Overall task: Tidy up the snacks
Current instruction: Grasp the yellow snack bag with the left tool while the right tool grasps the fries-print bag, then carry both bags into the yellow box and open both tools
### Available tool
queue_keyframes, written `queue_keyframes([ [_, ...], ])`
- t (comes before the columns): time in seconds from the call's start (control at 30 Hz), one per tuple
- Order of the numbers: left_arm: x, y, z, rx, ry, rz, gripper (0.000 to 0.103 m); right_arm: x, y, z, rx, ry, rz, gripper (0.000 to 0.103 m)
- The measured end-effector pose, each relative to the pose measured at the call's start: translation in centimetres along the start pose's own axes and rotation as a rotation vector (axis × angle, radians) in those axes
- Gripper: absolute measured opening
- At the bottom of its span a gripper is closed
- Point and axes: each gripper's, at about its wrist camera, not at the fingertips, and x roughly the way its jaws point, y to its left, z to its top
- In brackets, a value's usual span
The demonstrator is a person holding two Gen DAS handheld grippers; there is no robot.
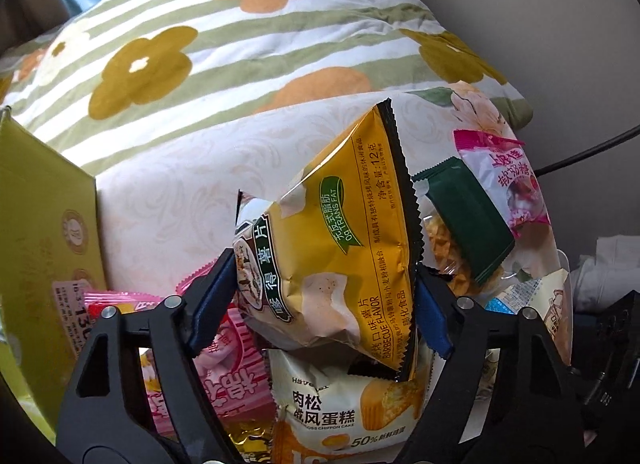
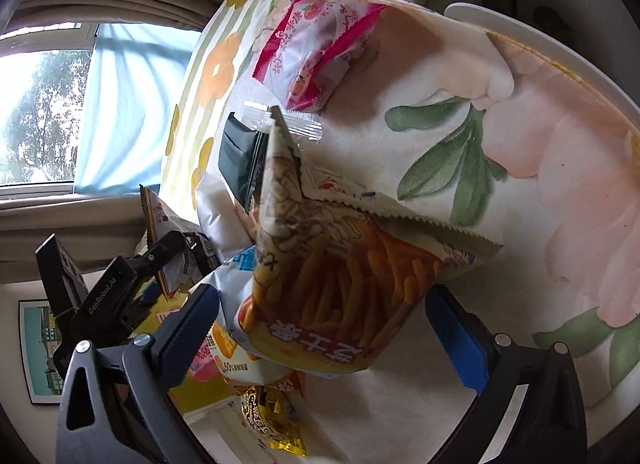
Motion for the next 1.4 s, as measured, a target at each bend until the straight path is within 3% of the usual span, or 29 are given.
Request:
queue_keyframes([
  [0.13,0.0,-0.1,-0.2,0.002,-0.004,-0.015,0.069,0.5,-0.9,0.4,0.055,0.0,0.046,0.1],
  [0.27,-0.3,0.1,-0.3,-0.003,-0.004,-0.024,0.068,0.8,-1.7,0.9,0.089,0.015,0.091,0.074],
  [0.5,-1.1,-0.2,-0.5,0.001,-0.01,-0.038,0.067,0.0,-1.5,0.6,0.062,-0.003,0.103,0.061],
  [0.9,-5.9,-1.9,-1.2,0.0,-0.106,-0.035,0.067,-2.3,2.4,-0.2,-0.106,-0.03,0.104,0.06],
  [1.4,-18.2,-2.4,-4.3,-0.099,-0.357,0.035,0.067,-6.7,10.2,0.5,-0.506,-0.005,0.132,0.06],
])
